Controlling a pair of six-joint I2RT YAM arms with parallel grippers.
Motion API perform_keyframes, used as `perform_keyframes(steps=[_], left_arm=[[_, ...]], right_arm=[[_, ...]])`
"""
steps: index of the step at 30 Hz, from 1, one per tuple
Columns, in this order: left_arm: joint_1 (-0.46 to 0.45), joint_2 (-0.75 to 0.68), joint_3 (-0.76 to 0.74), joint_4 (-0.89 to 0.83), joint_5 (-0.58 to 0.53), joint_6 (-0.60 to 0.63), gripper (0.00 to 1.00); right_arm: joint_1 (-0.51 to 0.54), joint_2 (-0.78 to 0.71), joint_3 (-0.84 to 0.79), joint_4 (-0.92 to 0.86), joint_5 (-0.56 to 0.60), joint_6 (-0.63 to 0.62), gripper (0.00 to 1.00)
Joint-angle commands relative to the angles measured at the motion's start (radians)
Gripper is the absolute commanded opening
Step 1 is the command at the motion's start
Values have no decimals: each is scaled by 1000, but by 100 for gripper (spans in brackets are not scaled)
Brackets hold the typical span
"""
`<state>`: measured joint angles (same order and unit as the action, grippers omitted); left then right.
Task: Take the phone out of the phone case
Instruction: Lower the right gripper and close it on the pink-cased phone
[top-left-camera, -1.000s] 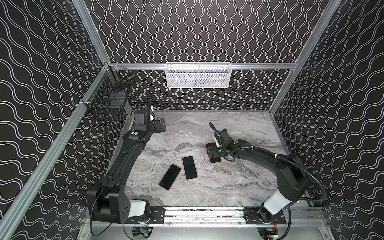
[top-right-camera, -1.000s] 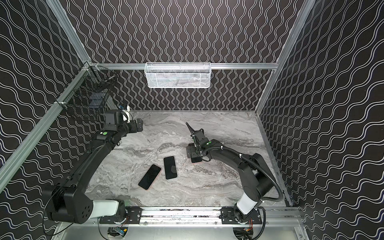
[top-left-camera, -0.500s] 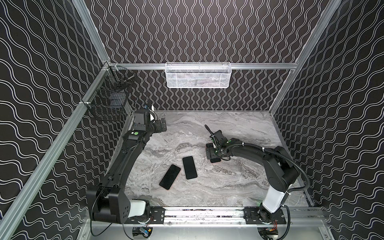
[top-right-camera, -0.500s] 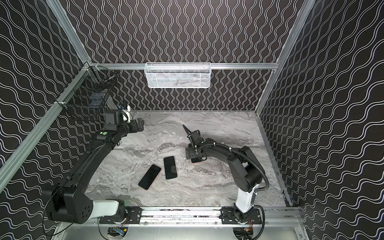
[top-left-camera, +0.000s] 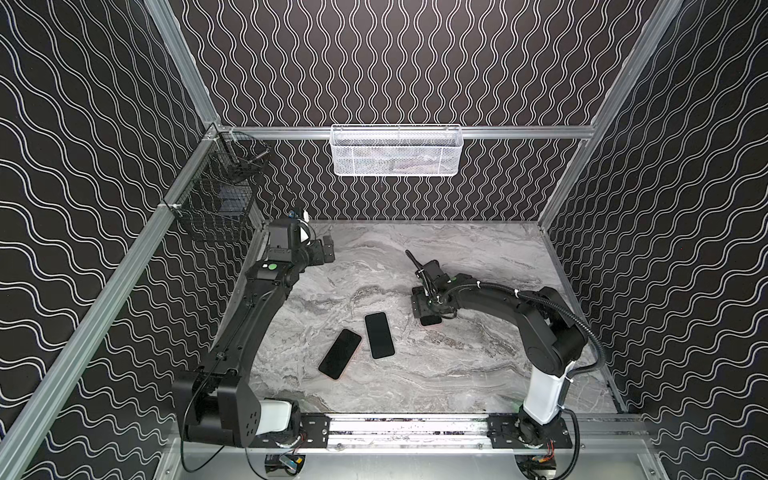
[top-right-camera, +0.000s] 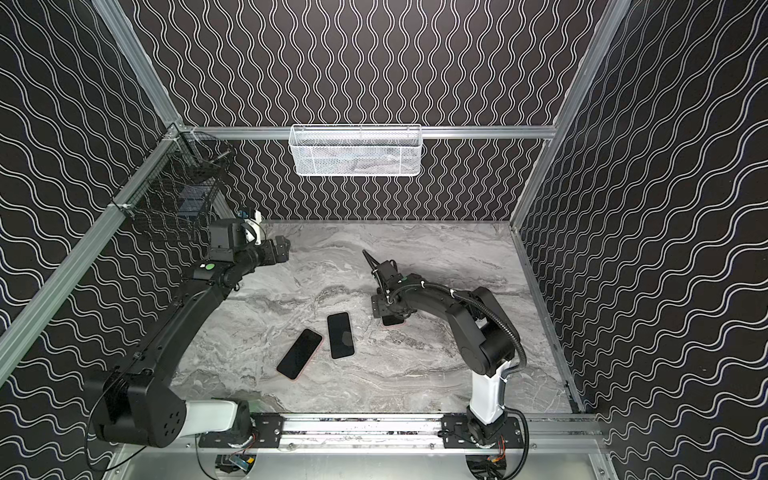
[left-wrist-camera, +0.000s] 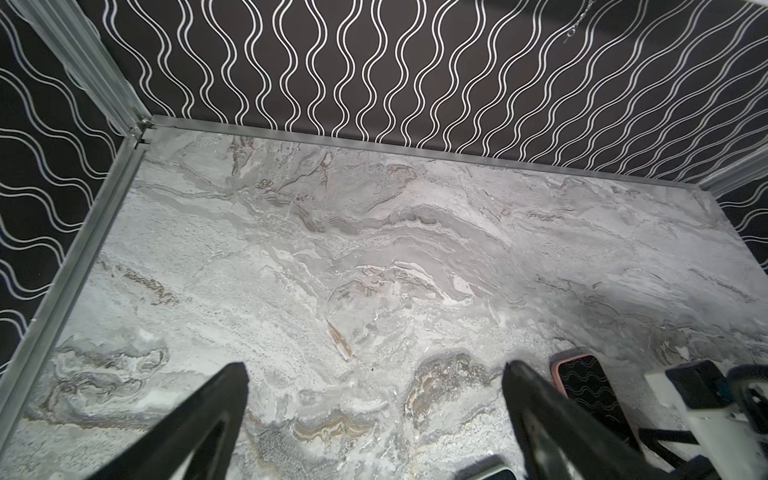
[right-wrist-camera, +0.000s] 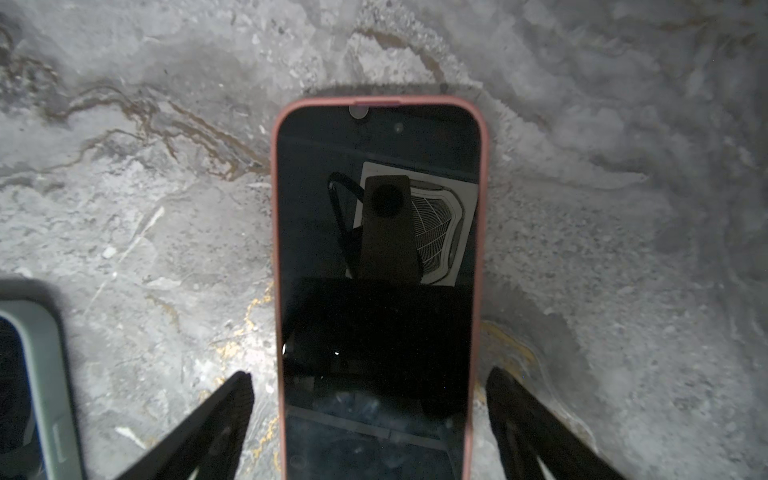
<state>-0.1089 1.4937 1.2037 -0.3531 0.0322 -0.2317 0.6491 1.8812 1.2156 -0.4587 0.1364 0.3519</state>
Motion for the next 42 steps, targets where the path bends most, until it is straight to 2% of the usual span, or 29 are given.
perform_keyframes(steps=[1,26,34,42], left_arm=[[2,5,2,36,4,-11,99],[1,-6,-3,30,-11,-15,99],[2,-2,-6,32,-6,-21,99],[1,2,-9,25,6,-37,99]], right_arm=[[4,1,-5,-14,9,21,91],[24,61,-6,-24,57,13,89],[24,34,-25,-13,58,12,79],[24,-22,-45,5,48,-3,64]])
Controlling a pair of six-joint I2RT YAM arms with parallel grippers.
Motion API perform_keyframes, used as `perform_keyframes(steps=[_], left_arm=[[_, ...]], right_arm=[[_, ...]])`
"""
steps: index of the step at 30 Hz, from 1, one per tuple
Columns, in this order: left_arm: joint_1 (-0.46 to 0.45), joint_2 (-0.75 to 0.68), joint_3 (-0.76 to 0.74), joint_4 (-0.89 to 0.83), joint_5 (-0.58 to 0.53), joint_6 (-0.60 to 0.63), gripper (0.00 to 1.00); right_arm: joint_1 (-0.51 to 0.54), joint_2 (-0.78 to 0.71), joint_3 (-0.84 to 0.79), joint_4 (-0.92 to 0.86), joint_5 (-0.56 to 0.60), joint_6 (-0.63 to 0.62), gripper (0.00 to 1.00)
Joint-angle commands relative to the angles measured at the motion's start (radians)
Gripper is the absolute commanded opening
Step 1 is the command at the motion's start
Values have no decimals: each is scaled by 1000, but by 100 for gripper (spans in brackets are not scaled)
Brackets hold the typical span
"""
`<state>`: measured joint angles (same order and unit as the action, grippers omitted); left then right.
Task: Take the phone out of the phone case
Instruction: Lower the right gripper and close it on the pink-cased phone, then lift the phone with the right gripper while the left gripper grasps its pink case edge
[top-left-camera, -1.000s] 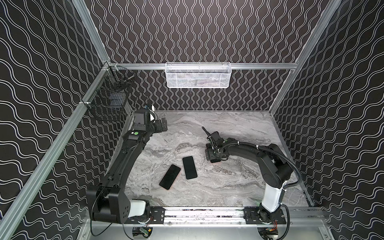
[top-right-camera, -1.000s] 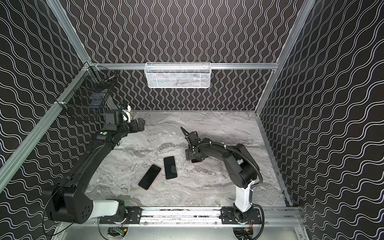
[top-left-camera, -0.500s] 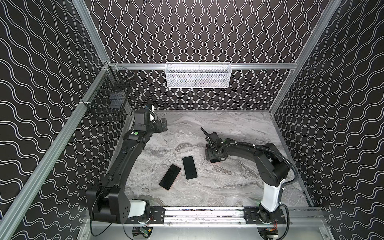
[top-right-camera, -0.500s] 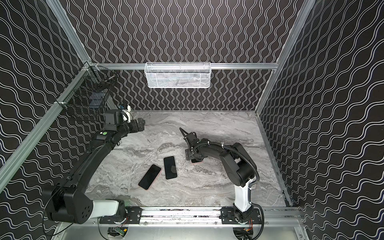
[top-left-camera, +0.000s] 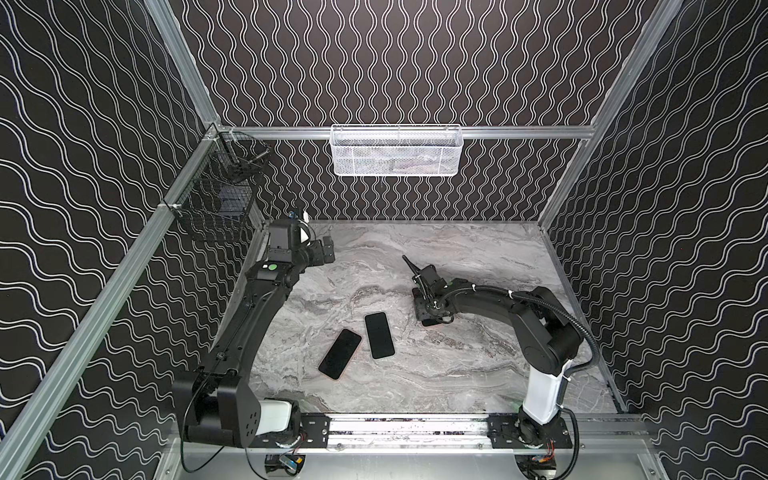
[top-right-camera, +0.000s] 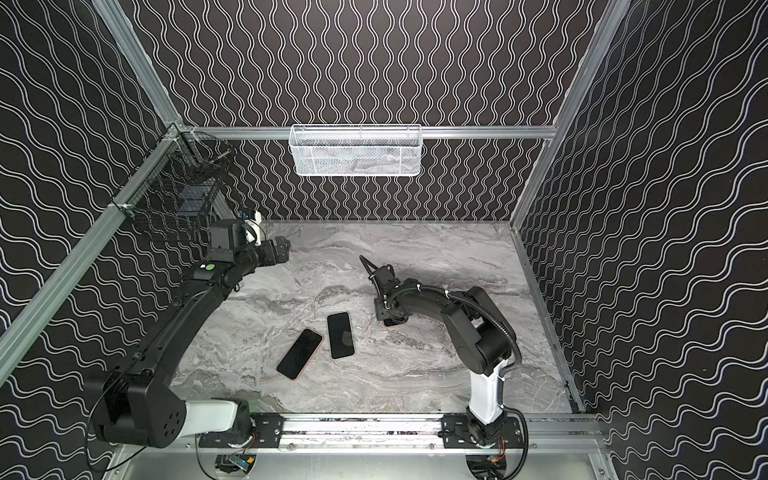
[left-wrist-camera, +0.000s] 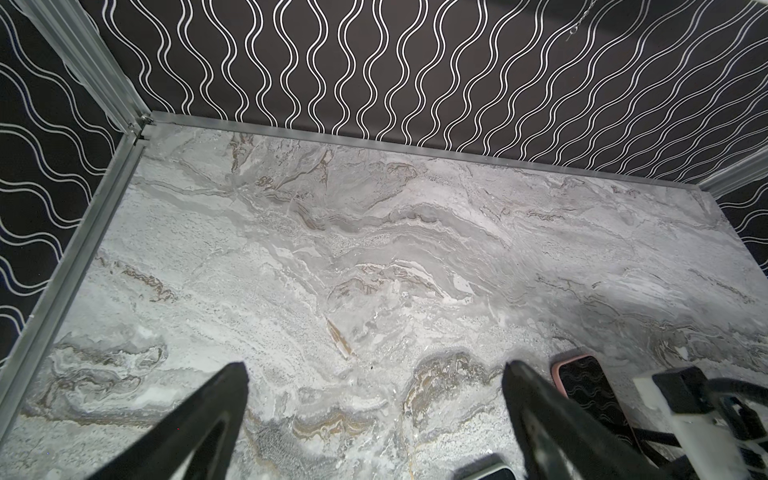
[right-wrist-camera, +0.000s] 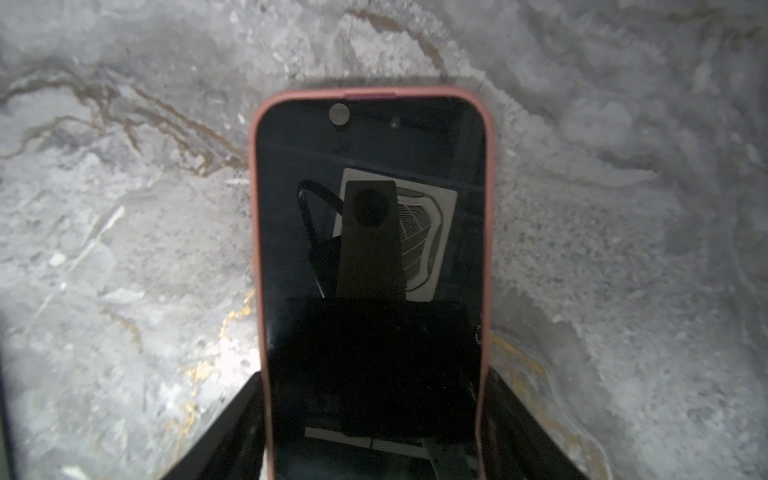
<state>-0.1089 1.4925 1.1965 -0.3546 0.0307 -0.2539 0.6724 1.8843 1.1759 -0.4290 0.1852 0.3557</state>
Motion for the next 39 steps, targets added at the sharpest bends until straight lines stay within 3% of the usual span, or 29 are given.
perform_keyframes(steps=[1,5,11,16,23,27,39], left_arm=[[0,3,-3,20,9,-22,99],[-13,5,5,-35,-8,-74,99],[-21,-3,-65,-35,163,-225,99],[-42,-37,-131,-26,229,-297,99],[-100,-56,-255,114,397,-447,99],[-159,-53,-351,330,490,-622,99],[-386,129,-291,468,439,-671,99]], right_arm=[[1,-31,-5,-24,0,-9,63],[1,-48,-2,-14,-7,-20,61],[0,-73,-19,17,-10,-15,60],[-3,-94,-33,24,-24,-16,60],[-16,-144,-40,32,-95,-18,60],[-19,-176,-32,31,-143,-8,60],[-19,-219,58,-22,-279,-6,60]])
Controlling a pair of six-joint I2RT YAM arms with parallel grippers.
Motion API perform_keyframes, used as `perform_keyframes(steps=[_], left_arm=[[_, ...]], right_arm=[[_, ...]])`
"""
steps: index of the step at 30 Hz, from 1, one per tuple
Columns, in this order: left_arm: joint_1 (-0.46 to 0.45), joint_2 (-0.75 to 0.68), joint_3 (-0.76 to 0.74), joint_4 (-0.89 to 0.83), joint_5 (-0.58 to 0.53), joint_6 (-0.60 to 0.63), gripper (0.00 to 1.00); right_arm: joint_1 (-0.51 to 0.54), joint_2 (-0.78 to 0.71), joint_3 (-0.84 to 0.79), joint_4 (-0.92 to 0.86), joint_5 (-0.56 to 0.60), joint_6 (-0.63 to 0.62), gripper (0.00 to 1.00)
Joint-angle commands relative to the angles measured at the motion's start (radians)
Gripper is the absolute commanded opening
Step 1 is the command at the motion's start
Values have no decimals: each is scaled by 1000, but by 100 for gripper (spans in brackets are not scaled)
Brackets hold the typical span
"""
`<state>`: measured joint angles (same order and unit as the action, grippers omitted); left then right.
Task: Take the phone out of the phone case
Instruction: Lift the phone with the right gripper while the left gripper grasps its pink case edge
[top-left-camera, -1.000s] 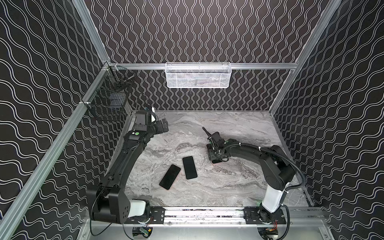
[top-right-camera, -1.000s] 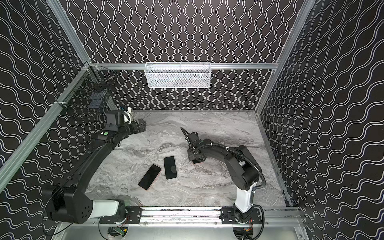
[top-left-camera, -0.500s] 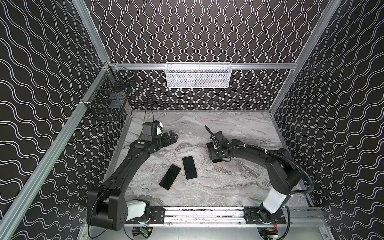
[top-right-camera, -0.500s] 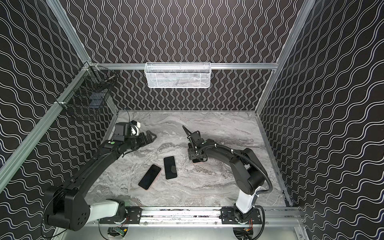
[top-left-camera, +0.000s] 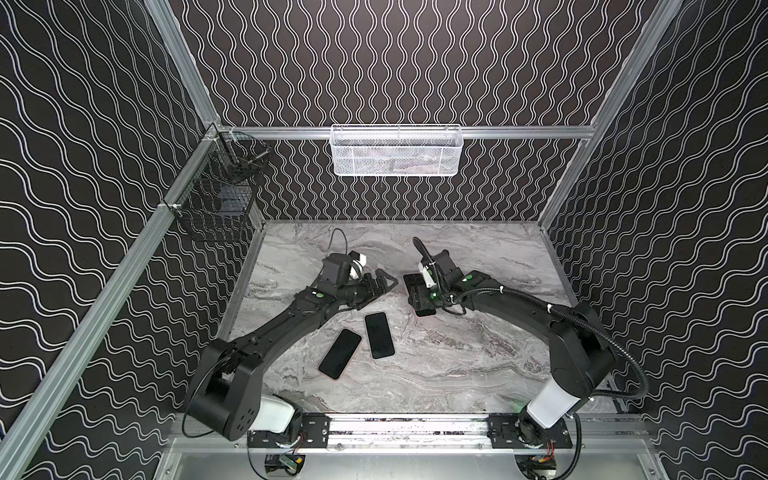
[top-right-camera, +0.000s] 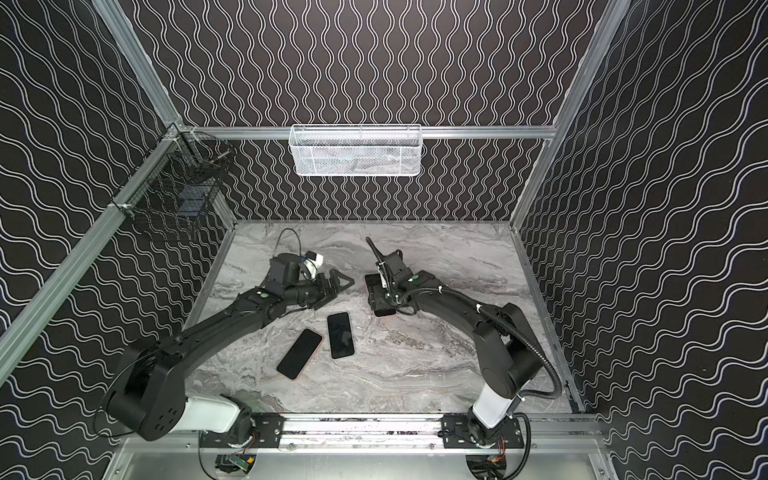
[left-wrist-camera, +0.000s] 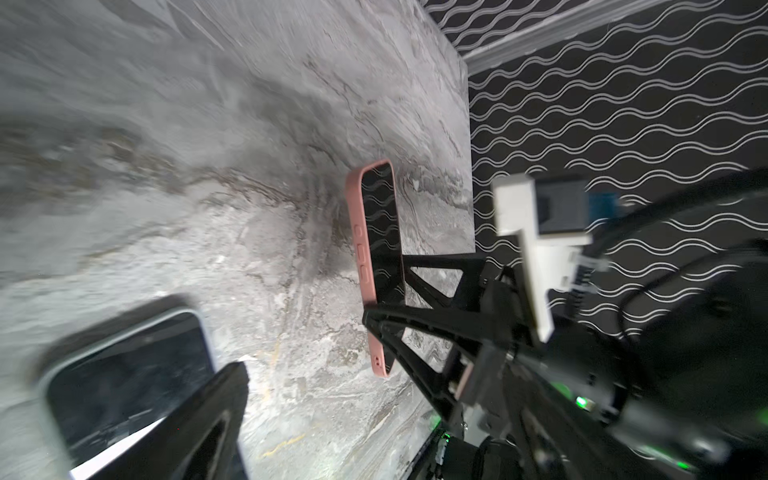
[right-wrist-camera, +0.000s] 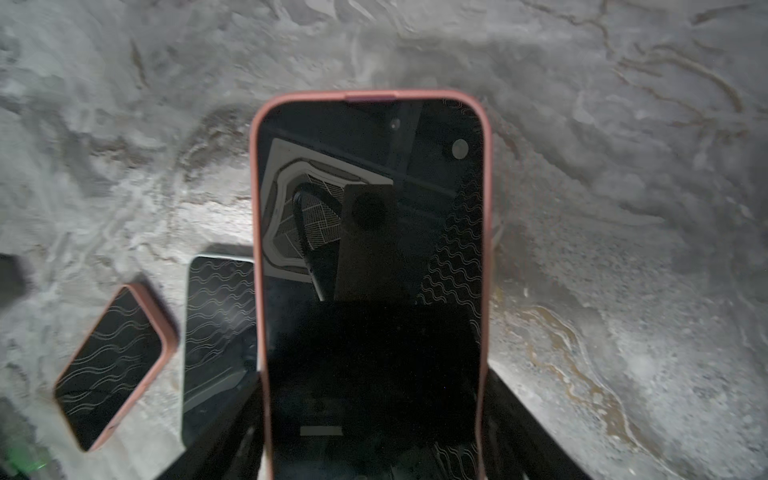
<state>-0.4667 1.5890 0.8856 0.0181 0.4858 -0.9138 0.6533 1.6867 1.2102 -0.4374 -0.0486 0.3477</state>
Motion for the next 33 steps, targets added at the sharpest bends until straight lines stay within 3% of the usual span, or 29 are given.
perform_keyframes(steps=[1,11,25,33], left_arm=[[-38,47,27,100,-25,-6,98],[-66,163,85,161,-51,-31,81],[-66,219,88,251,-53,-122,57],[-66,224,98,251,-41,-130,30]], right_arm=[[0,-27,27,-14,-53,1,60],[2,-72,16,-9,-108,6,59],[6,-102,-3,-4,-140,5,59],[6,-94,-3,-2,-139,0,59]])
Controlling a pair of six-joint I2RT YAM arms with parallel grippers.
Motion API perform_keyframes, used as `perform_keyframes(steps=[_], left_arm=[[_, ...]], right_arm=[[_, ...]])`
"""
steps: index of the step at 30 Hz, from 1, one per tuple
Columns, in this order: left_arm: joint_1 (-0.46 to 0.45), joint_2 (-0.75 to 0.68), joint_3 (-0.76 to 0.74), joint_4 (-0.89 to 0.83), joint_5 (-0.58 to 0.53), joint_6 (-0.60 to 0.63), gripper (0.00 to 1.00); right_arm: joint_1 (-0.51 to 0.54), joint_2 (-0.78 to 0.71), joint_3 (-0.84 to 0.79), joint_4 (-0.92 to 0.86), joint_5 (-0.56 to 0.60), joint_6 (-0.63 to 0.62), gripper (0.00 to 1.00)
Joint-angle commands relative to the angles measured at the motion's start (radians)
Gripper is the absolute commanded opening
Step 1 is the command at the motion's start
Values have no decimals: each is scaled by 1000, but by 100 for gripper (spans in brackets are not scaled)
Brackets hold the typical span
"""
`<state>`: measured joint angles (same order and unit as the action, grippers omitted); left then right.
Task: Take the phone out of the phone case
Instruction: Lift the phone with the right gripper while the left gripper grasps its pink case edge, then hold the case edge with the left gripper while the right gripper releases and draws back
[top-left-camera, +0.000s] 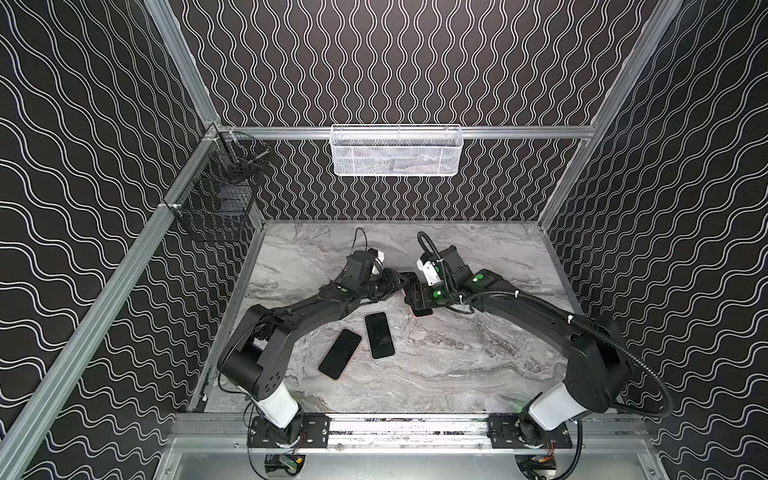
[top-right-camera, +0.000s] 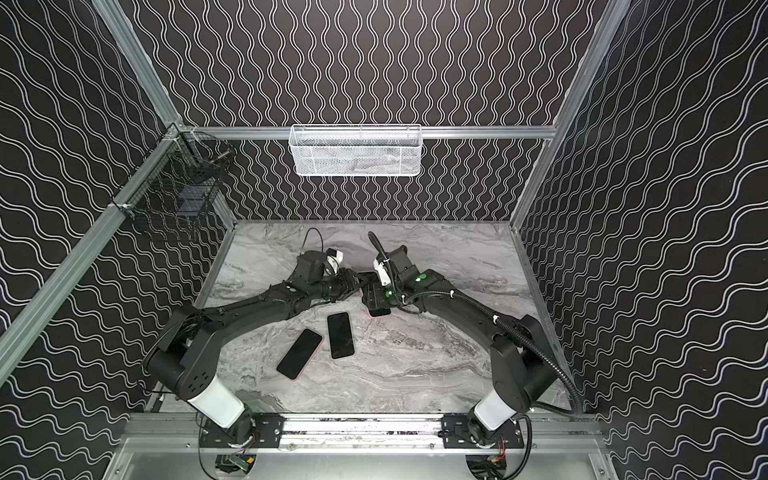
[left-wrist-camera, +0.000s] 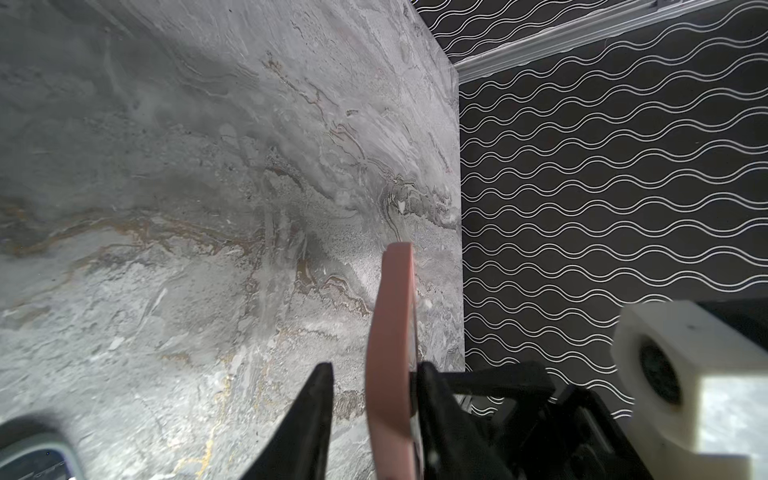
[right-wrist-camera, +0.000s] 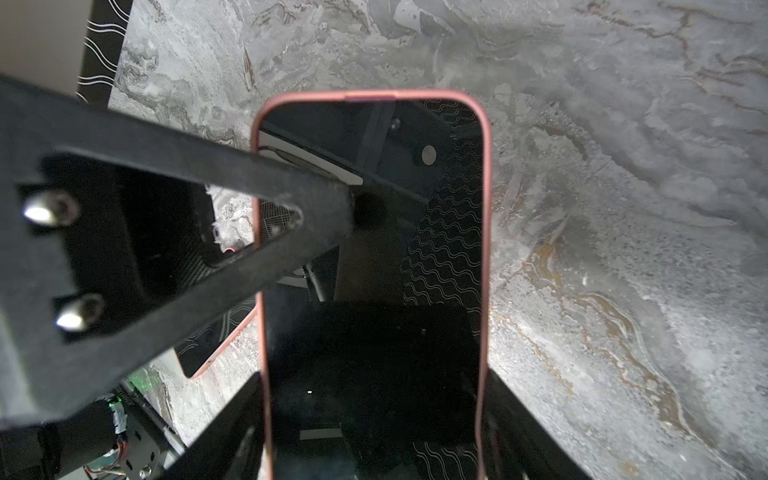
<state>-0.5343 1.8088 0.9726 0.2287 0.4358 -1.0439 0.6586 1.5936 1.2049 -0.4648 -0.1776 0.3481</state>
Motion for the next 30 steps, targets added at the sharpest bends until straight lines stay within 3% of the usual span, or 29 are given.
perform_keyframes(steps=[1,11,16,21,25,30], left_arm=[[2,3,8,43,9,-3,26],[0,3,-17,93,41,-50,1],[0,3,-32,137,59,-84,0],[5,-20,-12,115,46,-66,0],[28,-48,6,139,29,-70,0],[80,-77,-18,305,5,-171,0]], right_arm=[[1,0,2,24,-9,0,59],[1,13,7,30,0,4,59],[1,3,-4,48,0,15,62],[-3,-51,-19,73,-15,22,83],[-47,-147,-59,148,-107,71,93],[-151,-287,-174,341,-307,205,94]])
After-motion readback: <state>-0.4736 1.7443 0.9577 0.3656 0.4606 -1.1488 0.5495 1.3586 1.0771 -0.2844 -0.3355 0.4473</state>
